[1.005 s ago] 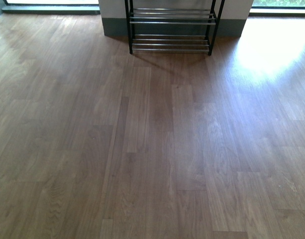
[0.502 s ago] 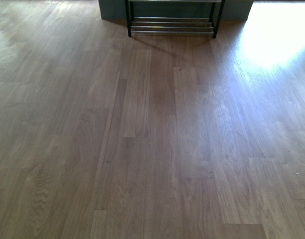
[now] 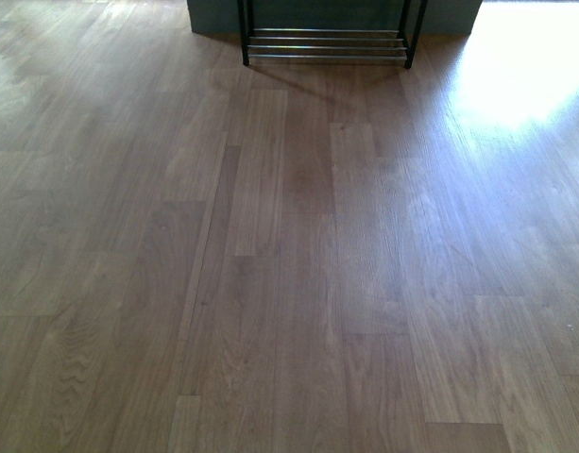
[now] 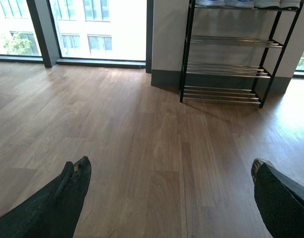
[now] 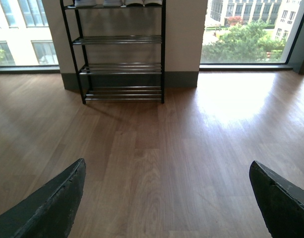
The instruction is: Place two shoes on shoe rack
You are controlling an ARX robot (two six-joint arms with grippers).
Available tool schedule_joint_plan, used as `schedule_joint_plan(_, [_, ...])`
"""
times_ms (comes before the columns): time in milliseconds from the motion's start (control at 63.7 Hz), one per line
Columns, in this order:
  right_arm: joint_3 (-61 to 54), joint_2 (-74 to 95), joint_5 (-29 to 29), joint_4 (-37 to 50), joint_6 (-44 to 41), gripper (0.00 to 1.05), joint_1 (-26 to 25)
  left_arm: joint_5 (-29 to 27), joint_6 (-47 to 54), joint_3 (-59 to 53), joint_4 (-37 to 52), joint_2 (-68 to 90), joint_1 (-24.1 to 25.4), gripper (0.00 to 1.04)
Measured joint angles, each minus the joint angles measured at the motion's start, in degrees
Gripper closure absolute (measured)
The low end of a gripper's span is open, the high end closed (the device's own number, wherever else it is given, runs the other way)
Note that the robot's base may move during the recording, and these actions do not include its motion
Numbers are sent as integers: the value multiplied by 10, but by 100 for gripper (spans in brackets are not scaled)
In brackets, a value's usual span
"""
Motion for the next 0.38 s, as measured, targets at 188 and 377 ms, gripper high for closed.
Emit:
schedule_joint_plan(188, [0, 0, 0, 0, 0, 9, 0, 0, 0, 0, 0, 0, 0, 9])
schedule_joint_plan(377, [0, 0, 0, 0, 0, 9, 0, 0, 0, 0, 0, 0, 0, 9])
